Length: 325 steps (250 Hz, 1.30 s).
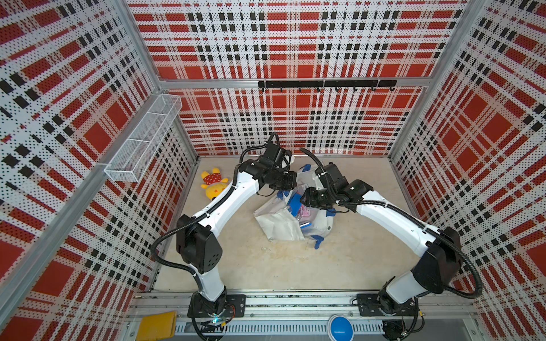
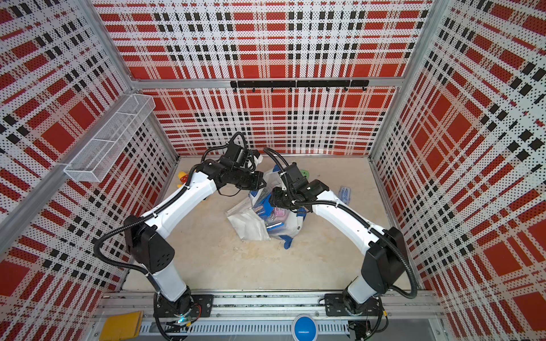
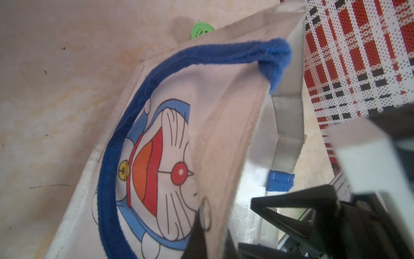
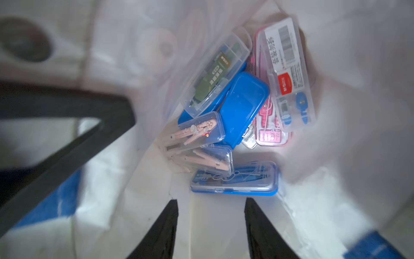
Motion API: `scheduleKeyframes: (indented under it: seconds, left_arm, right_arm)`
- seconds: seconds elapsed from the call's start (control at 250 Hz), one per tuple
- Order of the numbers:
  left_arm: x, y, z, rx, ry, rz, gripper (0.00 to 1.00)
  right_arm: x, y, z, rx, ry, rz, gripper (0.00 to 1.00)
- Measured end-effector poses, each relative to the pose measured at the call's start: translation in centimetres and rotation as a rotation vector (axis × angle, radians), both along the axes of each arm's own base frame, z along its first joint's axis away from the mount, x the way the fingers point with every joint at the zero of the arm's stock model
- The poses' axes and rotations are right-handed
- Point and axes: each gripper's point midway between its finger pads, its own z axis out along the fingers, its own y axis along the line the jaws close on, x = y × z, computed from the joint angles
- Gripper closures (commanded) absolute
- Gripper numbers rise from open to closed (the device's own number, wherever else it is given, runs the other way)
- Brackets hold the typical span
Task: Take out the compass set from the canvas bag
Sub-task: Pick up the compass set from the canvas bag.
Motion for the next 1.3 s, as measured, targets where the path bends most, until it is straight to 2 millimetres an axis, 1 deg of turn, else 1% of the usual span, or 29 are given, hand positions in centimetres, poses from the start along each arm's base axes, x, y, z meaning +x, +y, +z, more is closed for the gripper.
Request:
scheduleKeyframes:
  seconds: [0.1, 0.148, 0.264, 0.372, 0.6, 0.708, 0.84, 0.932, 1.012, 1.056, 1.144, 1.22, 1.3]
  left_arm:
    - [-0.4, -0.8, 0.2, 0.017, -0.038, -0.038, 1.0]
    - [-0.5, -1.2, 0.3, 0.02, -0.054, -0.052, 1.0]
    - [-0.6, -1.8, 0.8, 0.016, -0.088, -0.07, 1.0]
    - [-0.7, -2.0, 0.8, 0.018, -0.106, -0.071, 1.0]
    - [-0.7, -2.5, 0.6, 0.027, -0.122, -0.067, 1.0]
    - [-0.8, -2.6, 0.5, 0.03, -0.126, -0.068, 1.0]
    - [-0.9, -2.8, 0.5, 0.031, -0.127, -0.068, 1.0]
    - [-0.9, -2.9, 0.4, 0.032, -0.128, -0.069, 1.0]
    - [-1.1, -3.0, 0.4, 0.032, -0.127, -0.073, 1.0]
    - [-1.1, -3.1, 0.3, 0.032, -0.126, -0.073, 1.0]
    - [-1.1, -3.1, 0.2, 0.032, -0.123, -0.07, 1.0]
    - [-1.1, -3.0, 0.1, 0.031, -0.123, -0.067, 1.0]
    - [-1.1, -3.0, 0.0, 0.032, -0.121, -0.064, 1.0]
  right_arm:
    - [0.3, 0.4, -2.1, 0.014, 0.069, -0.06, 0.34]
    - [0.6, 0.5, -2.9, 0.018, 0.091, -0.087, 0.33]
    - [1.4, 1.0, -4.1, 0.046, 0.13, -0.161, 0.3]
    - [2.0, 1.2, -5.2, 0.081, 0.154, -0.23, 0.29]
    - [1.7, 0.4, -8.9, 0.078, 0.231, -0.346, 0.22]
    - [2.1, 0.4, -10.1, 0.079, 0.248, -0.377, 0.19]
    - [2.8, 0.5, -11.4, 0.103, 0.254, -0.413, 0.19]
    - [3.3, 0.6, -11.8, 0.144, 0.251, -0.439, 0.19]
    - [3.8, 0.7, -11.8, 0.176, 0.244, -0.456, 0.2]
    - [4.2, 0.9, -11.8, 0.192, 0.237, -0.463, 0.22]
    - [5.2, 1.4, -11.7, 0.239, 0.215, -0.473, 0.29]
    - [6.1, 2.1, -11.8, 0.281, 0.191, -0.473, 0.38]
    - [6.5, 2.3, -11.9, 0.299, 0.18, -0.47, 0.46]
